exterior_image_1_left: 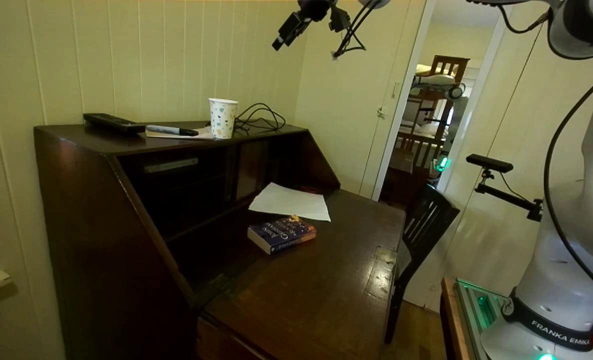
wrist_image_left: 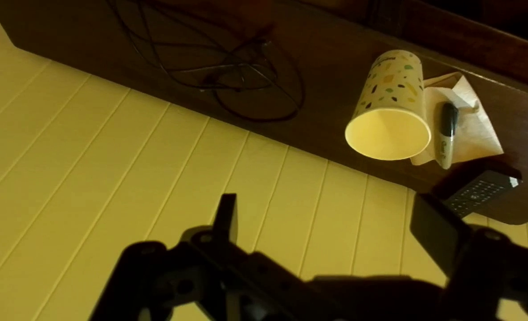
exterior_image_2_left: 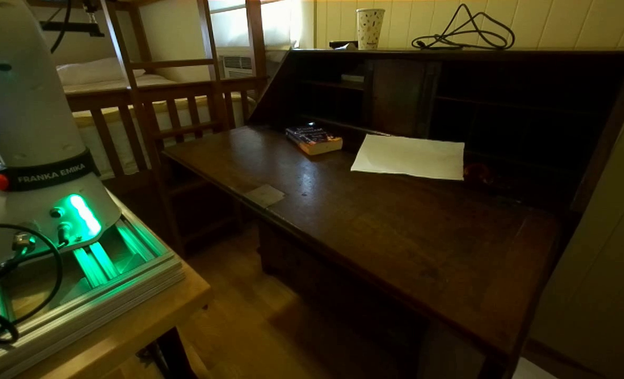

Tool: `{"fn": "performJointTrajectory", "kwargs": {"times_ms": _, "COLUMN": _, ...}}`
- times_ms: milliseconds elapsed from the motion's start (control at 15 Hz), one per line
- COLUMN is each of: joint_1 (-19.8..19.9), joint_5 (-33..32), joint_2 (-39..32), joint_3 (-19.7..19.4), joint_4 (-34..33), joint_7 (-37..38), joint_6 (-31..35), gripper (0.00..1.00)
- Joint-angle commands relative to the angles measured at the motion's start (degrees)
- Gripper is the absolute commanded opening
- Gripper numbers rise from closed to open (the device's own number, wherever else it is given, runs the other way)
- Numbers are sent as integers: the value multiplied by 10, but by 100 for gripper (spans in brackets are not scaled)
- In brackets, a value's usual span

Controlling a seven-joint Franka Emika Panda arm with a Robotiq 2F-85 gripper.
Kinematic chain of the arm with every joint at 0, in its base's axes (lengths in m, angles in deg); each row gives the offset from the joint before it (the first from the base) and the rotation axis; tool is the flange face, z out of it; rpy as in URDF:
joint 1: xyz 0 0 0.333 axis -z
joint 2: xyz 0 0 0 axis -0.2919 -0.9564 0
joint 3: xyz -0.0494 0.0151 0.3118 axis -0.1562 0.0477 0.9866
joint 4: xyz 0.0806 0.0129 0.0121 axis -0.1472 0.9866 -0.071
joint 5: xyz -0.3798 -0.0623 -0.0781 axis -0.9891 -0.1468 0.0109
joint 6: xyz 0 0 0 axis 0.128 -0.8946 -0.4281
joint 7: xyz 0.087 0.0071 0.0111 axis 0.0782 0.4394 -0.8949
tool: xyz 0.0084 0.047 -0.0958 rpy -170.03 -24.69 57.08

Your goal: Put the cup on the bottom surface on the cupboard

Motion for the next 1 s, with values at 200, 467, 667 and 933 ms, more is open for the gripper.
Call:
{"fn": "performJointTrajectory", "kwargs": {"times_ms": 200, "joint_1": 7, "joint_5": 0, "joint_2": -30, "joint_3": 9, "joint_4": -40, "joint_7": 0, "joint_6": -3, "gripper": 100}}
{"fn": "performJointTrajectory", "kwargs": {"times_ms": 467, "joint_1": -18, "joint_5": -51, "joint_2": -59, "joint_3": 11, "joint_4": -65, "joint_7": 54, "joint_6": -13, "gripper": 100}}
{"fn": "performJointTrajectory", "kwargs": {"times_ms": 667, "joint_1": -20, "joint_5": -96, "joint_2": -103, "joint_3": 41, "joint_4": -112, "joint_7": 72, "joint_6": -46, "gripper": 100}}
{"fn": "performJointTrajectory", "kwargs": {"times_ms": 933, "joint_1": -5, "joint_5": -53, "joint_2": -157, "joint_3": 74, "joint_4": -170, "joint_7": 28, "joint_6": -103, "gripper": 100}}
